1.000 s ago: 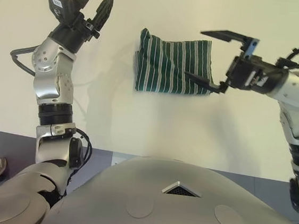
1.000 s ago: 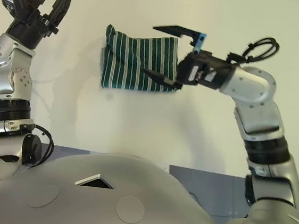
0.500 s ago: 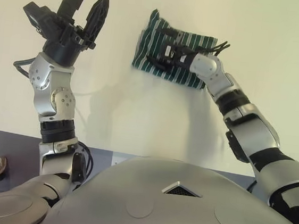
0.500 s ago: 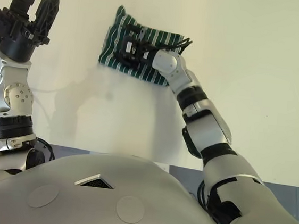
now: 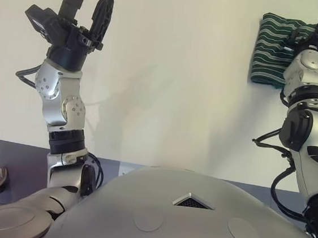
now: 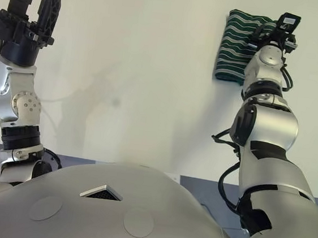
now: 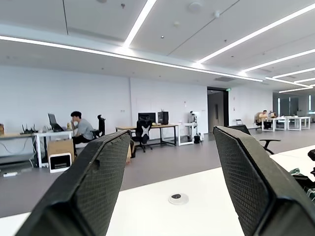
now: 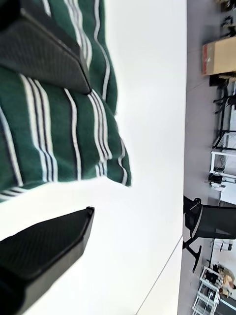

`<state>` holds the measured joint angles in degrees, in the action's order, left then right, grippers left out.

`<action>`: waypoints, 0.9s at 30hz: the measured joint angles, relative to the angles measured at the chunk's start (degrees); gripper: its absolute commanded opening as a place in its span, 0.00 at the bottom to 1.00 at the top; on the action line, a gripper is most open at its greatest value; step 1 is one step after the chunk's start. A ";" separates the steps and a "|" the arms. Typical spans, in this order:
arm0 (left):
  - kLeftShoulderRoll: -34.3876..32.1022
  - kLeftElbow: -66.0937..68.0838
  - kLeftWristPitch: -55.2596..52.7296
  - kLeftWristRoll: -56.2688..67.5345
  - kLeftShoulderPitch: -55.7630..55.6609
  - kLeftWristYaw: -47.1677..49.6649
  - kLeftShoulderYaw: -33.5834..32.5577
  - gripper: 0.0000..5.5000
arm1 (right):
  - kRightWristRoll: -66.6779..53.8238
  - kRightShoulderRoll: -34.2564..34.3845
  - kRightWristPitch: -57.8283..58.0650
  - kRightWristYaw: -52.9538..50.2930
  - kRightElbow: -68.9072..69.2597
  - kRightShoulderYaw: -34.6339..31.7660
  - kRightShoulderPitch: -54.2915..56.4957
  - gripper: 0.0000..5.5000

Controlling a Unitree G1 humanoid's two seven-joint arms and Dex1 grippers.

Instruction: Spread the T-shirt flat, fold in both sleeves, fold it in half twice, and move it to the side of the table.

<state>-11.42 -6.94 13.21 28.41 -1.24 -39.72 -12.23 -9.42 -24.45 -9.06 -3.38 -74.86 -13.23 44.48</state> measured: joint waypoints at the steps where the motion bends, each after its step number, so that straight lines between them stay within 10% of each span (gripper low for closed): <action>1: 0.08 0.25 1.12 -0.62 0.00 0.03 0.29 0.56 | -1.64 0.12 -1.76 4.18 1.27 -1.21 -0.08 0.78; 5: 0.18 5.18 11.51 -13.77 -0.77 5.59 1.22 0.56 | -5.15 1.21 -20.51 17.29 17.36 -3.56 -1.39 0.78; 10: 2.37 11.67 25.76 -37.59 -5.05 24.19 2.14 0.56 | 19.69 6.39 -45.60 11.75 48.38 8.67 -20.59 0.78; 18: 6.89 22.22 27.69 -28.39 -3.44 25.24 6.18 0.56 | -34.95 13.31 -10.00 46.44 66.22 16.13 -40.21 0.78; 27: 11.36 12.37 9.13 -14.70 0.45 24.94 8.74 0.56 | -28.70 18.46 -8.25 45.14 77.03 16.45 -43.88 0.78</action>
<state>-0.06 5.43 22.34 13.71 -0.79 -14.79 -3.49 -38.12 -5.99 -17.31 41.76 2.18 3.22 0.60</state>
